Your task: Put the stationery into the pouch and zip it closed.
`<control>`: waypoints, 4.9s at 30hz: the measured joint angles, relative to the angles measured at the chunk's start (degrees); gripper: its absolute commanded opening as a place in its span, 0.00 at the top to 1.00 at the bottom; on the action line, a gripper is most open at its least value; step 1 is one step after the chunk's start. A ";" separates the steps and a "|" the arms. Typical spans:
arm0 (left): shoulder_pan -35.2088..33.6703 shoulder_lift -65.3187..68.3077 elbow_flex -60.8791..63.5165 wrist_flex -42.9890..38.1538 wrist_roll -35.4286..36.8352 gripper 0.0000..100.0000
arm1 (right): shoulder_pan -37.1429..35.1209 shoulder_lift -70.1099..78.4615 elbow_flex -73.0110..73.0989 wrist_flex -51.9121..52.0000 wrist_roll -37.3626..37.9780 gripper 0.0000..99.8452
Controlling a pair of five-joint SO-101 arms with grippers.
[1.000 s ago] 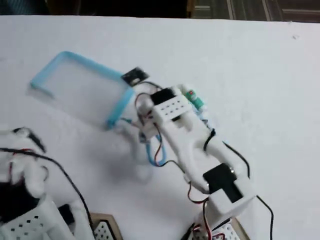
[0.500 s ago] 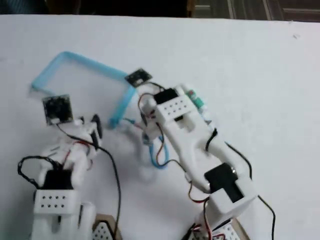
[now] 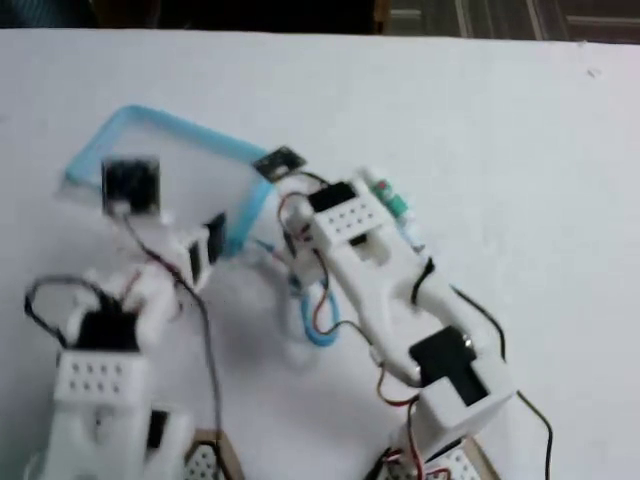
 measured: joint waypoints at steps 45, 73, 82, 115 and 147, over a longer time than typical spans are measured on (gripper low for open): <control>1.14 34.99 -3.25 -6.77 -3.16 0.76 | 1.93 -12.04 0.09 0.09 -1.93 0.98; -17.41 -14.95 -34.11 33.23 0.53 0.72 | -12.22 -45.36 -19.87 -10.02 -1.05 0.98; -7.91 -15.12 -48.88 47.03 5.36 0.72 | -11.96 -41.23 -19.96 -9.14 -4.13 0.98; 9.14 2.73 -35.87 30.07 19.34 0.68 | -12.40 -43.60 -20.04 -10.29 -4.31 0.98; 5.63 9.49 -44.92 35.87 9.93 0.86 | -1.41 -43.60 -20.04 -2.64 -4.31 0.93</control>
